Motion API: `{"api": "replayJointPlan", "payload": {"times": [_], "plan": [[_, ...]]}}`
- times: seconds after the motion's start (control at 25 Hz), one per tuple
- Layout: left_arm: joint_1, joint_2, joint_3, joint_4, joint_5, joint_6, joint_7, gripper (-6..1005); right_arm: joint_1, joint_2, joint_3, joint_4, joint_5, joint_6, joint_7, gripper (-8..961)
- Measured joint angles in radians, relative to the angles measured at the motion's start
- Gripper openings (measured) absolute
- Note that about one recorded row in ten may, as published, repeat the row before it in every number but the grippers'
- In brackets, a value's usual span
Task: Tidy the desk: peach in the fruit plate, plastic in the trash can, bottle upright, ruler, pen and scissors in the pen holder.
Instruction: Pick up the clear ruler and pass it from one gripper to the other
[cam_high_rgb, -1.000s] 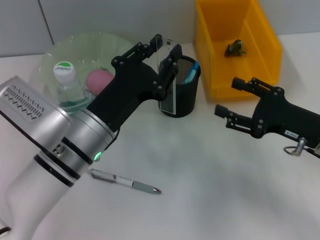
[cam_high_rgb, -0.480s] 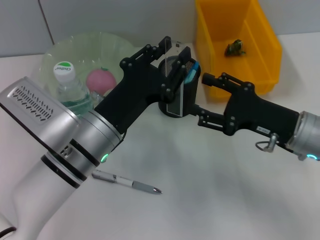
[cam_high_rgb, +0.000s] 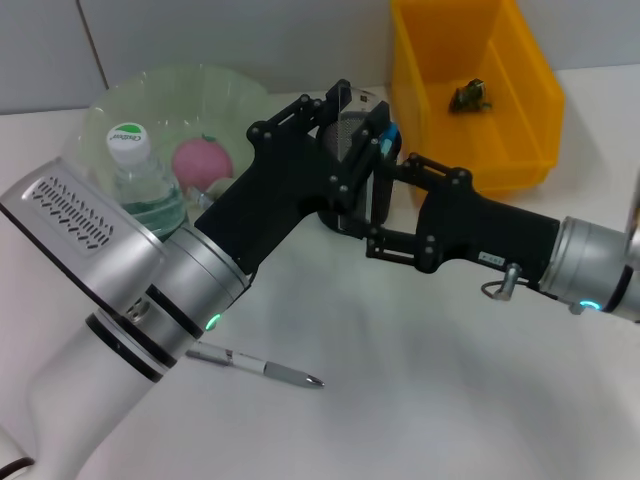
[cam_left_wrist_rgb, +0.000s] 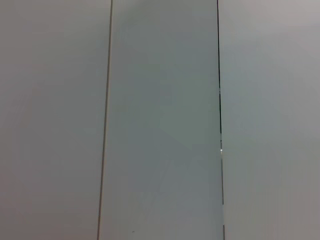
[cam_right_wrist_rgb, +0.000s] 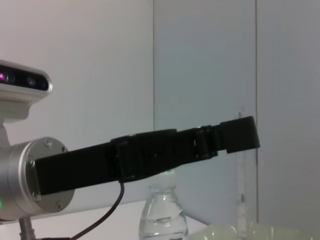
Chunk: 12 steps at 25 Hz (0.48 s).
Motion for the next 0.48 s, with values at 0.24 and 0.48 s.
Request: {"api": "replayJointPlan", "payload": {"times": [0.24, 0.48], "plan": [[0.004, 0.0, 0.001, -0.003, 0.0, 0.001, 0.0, 473, 0.018, 0.002, -0.001, 0.018, 0.007, 0.013, -0.001, 785], [0.006, 0.0, 0.005, -0.005, 0.001, 0.002, -0.001, 479, 0.029, 0.002, 0.003, 0.022, 0.008, 0.018, -0.004, 632]]}}
